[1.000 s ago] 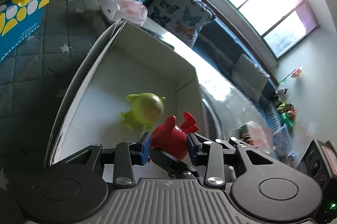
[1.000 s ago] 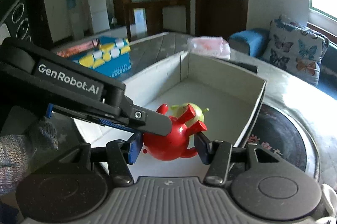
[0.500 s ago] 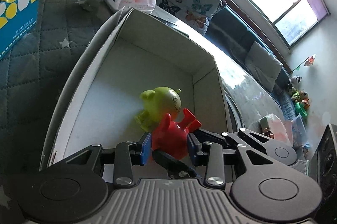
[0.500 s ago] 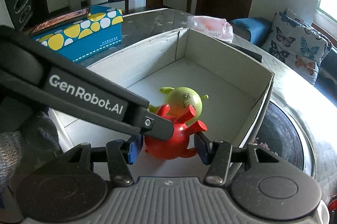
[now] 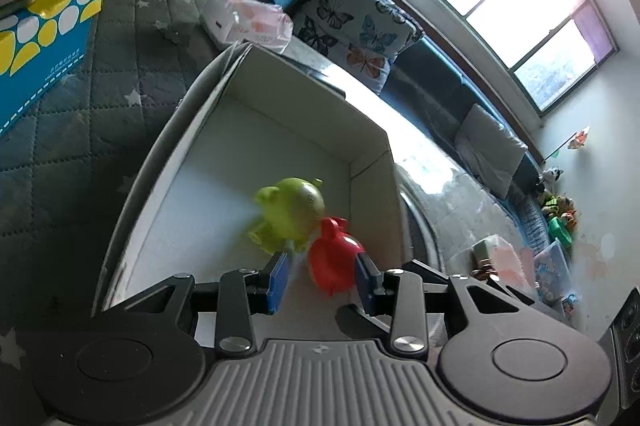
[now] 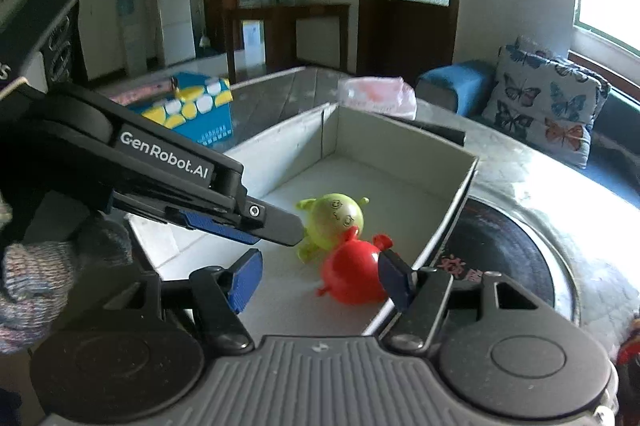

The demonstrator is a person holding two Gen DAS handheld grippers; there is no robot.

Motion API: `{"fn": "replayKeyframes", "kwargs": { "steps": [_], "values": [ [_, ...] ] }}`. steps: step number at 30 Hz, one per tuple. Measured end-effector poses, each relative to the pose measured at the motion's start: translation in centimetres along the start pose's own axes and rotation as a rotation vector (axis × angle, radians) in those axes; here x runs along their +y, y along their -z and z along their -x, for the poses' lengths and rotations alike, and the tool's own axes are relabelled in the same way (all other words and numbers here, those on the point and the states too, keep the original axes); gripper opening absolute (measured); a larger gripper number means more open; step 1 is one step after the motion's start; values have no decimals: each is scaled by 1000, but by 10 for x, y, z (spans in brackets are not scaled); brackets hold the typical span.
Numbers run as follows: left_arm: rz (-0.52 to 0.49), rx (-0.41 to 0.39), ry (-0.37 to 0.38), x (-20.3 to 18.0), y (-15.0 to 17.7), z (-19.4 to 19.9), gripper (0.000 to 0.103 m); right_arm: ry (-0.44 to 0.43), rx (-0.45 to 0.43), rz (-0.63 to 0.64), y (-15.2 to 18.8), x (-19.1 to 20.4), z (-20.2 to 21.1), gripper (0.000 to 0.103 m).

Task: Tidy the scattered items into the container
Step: 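Open the left tool to release the red bird toy and withdraw, then move the left tool down onto the white rabbit plush and close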

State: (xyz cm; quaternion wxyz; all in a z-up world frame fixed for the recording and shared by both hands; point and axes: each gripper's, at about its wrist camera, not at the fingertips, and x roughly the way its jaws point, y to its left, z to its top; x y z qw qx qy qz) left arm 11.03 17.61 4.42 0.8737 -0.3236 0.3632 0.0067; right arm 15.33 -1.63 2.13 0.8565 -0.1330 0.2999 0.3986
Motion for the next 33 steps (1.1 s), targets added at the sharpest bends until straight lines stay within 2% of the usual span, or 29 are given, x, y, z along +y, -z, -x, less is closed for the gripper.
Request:
{"fn": "replayKeyframes", "kwargs": {
  "steps": [8,14,25,33],
  "values": [
    [-47,-10,46,-30,19,15,39,22,-75,-39,18,-5,51,66],
    [-97,-3,89,-59,39,19,39,62,-99,-65,40,-10,85,69],
    [-182,95,148,-104,85,-9,39,184,-94,-190,96,-34,125,69],
    [-225,158,156,-127,108,-35,39,253,-88,-272,124,-57,139,70]
  ]
}}
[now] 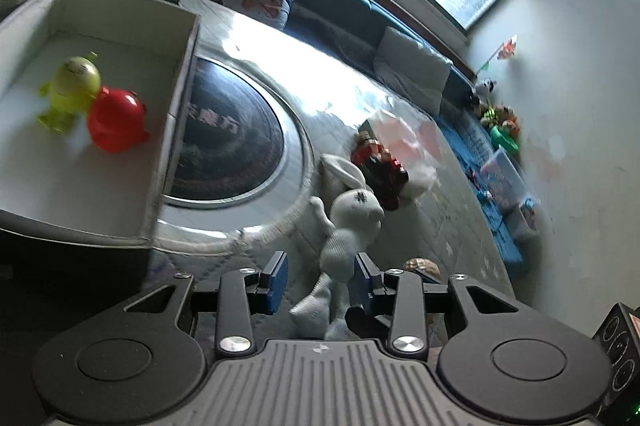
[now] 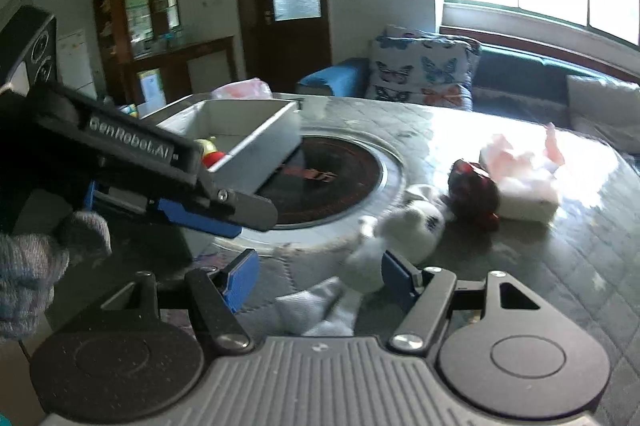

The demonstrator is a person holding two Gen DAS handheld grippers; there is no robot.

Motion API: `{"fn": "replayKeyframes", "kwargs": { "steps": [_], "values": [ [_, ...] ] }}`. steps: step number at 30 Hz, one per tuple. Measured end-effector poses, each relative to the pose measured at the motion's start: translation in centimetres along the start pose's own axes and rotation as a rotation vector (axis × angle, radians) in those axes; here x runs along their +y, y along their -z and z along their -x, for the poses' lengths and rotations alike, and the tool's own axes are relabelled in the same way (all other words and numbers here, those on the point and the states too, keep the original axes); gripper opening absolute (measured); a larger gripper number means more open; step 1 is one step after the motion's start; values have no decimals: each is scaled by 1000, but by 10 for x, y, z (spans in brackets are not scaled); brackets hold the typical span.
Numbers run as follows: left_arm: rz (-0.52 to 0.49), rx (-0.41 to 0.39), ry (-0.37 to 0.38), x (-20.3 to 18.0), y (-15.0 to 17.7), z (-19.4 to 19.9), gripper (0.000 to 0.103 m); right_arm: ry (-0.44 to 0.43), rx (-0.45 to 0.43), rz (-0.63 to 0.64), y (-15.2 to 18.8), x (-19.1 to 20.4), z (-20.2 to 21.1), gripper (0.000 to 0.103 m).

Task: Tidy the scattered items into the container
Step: 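Move the left tool down onto the white rabbit plush and close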

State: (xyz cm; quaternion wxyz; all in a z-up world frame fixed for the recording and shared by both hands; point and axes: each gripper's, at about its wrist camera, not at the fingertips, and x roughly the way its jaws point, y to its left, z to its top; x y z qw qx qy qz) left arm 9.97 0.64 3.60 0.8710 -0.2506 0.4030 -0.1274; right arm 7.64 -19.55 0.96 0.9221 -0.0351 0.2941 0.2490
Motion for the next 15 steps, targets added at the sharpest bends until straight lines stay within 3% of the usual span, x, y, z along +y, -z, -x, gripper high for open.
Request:
{"fn": "replayKeyframes", "kwargs": {
  "steps": [15],
  "values": [
    [-4,47,14,-11,-8,-44,39,25,34,-107,8,-35,-39,70]
  ]
}}
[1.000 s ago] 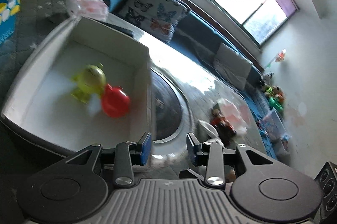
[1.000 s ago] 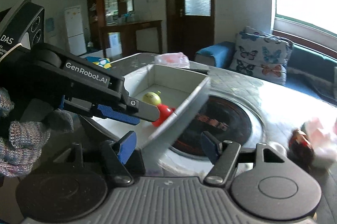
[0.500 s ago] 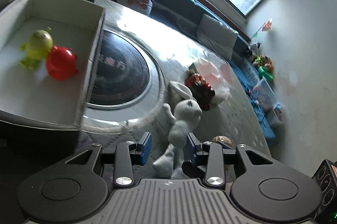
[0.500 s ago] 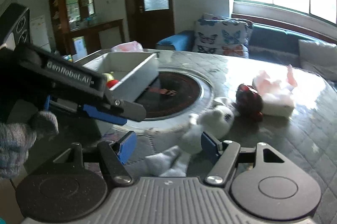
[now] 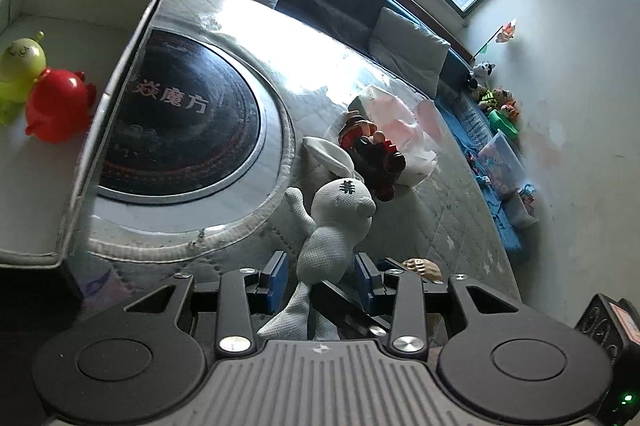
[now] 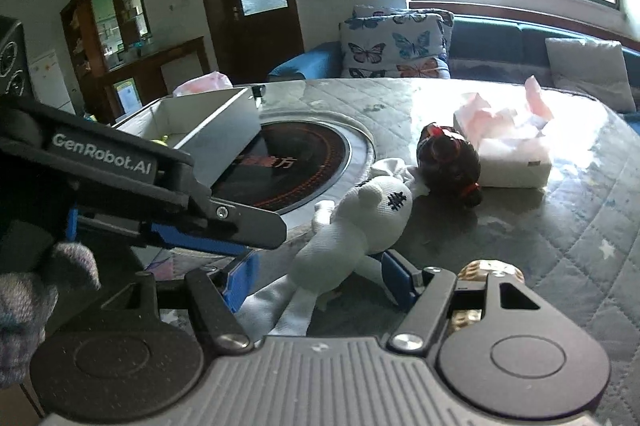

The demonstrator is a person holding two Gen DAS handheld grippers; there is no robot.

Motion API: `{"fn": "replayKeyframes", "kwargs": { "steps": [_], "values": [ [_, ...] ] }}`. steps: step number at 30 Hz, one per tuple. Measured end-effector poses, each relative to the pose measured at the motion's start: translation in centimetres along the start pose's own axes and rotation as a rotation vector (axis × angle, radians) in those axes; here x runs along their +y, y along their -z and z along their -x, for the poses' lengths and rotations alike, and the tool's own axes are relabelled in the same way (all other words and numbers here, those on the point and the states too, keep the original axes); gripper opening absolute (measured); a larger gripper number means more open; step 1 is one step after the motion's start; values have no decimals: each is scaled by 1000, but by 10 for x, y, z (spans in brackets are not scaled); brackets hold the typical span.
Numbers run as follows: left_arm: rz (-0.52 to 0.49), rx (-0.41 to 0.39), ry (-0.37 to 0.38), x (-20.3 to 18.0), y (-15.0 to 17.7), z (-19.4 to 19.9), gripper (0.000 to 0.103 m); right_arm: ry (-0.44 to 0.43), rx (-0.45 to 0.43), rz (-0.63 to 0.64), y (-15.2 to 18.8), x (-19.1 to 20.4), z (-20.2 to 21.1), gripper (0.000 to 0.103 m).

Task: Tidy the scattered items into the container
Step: 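Move the left tool down onto the white rabbit plush and close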

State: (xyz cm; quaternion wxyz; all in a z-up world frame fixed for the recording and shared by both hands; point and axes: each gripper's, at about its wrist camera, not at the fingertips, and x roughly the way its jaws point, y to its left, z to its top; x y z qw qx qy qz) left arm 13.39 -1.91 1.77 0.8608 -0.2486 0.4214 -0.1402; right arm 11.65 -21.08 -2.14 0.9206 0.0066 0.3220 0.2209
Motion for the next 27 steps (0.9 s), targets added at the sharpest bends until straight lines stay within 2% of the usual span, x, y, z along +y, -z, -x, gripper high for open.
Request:
{"fn": "replayKeyframes", "kwargs": {
  "steps": [7,14,20,23,27],
  "values": [
    [-12,5,17,-3,-9,-15,39,-6,17,-27,-1,-7,-21,70],
    [-38,31,-13,-3,-11,-30,39,6,24,-7,-1,-8,-31,69],
    [-21,61,-30,2,-13,-41,39,20,34,38,3,0,-35,67],
    [-18,62,-20,5,-14,-42,39,34,37,44,3,3,-37,63],
    [-32,64,4,5,-12,-38,32,16,48,55,4,10,-37,51]
  ]
}}
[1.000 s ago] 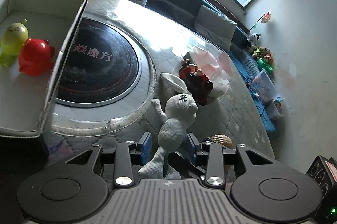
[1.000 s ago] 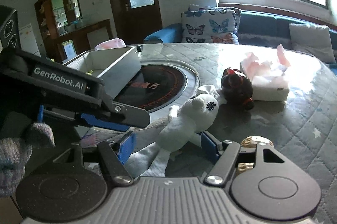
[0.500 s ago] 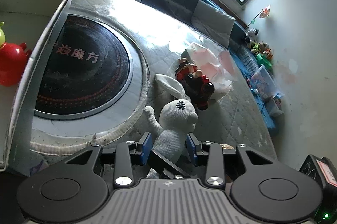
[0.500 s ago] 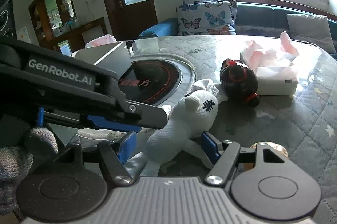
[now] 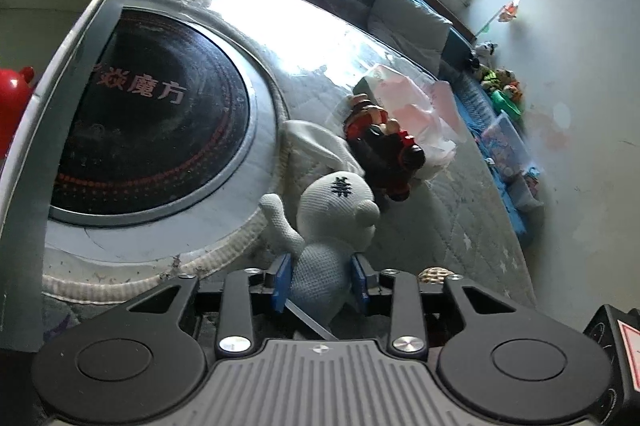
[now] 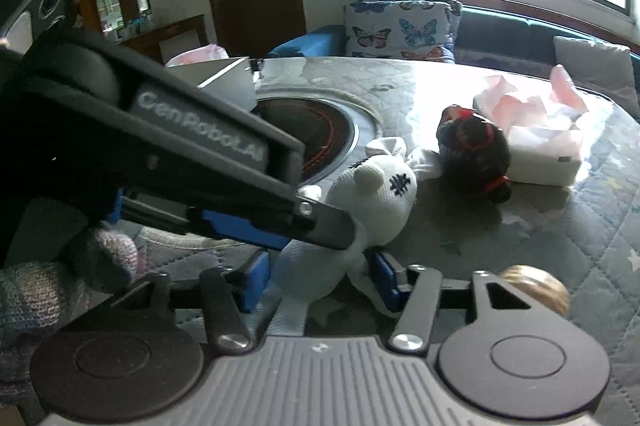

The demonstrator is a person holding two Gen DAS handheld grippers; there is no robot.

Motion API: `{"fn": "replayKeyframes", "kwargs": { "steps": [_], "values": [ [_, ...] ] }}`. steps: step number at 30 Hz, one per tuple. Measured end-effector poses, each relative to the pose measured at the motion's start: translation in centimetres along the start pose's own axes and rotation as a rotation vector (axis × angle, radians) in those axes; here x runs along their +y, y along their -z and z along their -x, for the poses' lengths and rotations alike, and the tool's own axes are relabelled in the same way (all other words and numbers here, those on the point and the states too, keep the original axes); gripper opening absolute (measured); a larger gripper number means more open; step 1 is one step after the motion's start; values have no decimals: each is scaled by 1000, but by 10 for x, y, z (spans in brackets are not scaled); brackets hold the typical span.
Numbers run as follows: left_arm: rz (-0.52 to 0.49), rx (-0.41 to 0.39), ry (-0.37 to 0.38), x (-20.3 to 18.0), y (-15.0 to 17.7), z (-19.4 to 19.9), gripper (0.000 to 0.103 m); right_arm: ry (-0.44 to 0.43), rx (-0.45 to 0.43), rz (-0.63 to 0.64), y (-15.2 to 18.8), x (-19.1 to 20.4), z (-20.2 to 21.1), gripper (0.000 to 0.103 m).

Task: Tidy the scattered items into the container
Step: 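Move the left tool down onto the white rabbit plush and close, then lift the white rabbit plush with the left tool into the box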

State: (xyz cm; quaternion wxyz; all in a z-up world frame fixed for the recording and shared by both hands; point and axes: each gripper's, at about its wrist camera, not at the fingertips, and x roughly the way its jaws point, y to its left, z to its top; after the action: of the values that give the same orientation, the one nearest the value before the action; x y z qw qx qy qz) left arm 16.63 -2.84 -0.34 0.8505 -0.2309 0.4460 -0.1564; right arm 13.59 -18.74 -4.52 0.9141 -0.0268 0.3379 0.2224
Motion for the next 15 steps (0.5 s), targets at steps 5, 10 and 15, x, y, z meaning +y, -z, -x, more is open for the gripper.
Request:
{"fn": "replayKeyframes", "kwargs": {
  "steps": [5,10,15],
  "values": [
    [-1,-34,19,1,4,19,29,-1,-23,10,0,9,11,47],
    [-20,-121,44,-1,6,55,29,-12,-77,47,-9,23,31,47],
    [-26,-234,32,7,3,105,29,-53,-154,127,-32,52,48,47]
  ]
}}
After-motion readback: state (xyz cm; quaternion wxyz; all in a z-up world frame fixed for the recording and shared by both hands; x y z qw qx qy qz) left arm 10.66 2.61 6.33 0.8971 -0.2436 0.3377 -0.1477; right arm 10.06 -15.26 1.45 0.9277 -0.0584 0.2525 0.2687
